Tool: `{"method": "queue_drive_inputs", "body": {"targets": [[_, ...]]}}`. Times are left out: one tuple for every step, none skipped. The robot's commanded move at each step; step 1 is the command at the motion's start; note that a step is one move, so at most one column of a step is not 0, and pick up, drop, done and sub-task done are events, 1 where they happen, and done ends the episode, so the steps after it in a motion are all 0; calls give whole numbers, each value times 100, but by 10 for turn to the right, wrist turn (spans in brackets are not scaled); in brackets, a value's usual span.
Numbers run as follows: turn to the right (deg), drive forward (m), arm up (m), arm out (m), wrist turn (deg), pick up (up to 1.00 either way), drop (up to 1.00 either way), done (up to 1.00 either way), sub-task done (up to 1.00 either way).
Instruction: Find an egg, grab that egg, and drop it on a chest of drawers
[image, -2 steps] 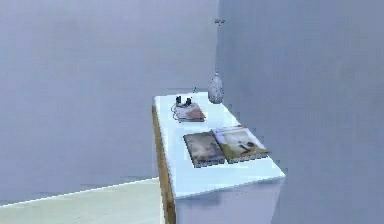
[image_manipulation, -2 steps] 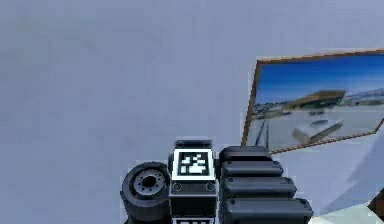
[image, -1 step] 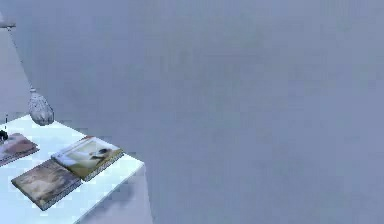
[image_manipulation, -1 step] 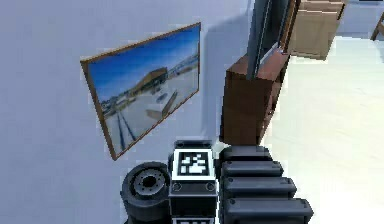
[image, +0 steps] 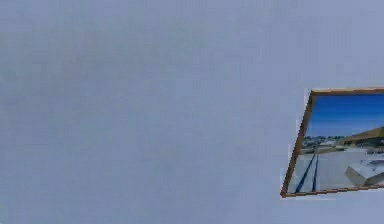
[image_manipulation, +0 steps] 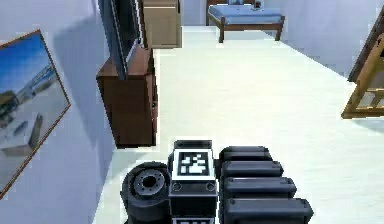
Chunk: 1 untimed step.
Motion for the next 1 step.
{"method": "queue_drive_inputs", "body": {"targets": [[-450,0,0,0,0,0,0,0,0]]}}
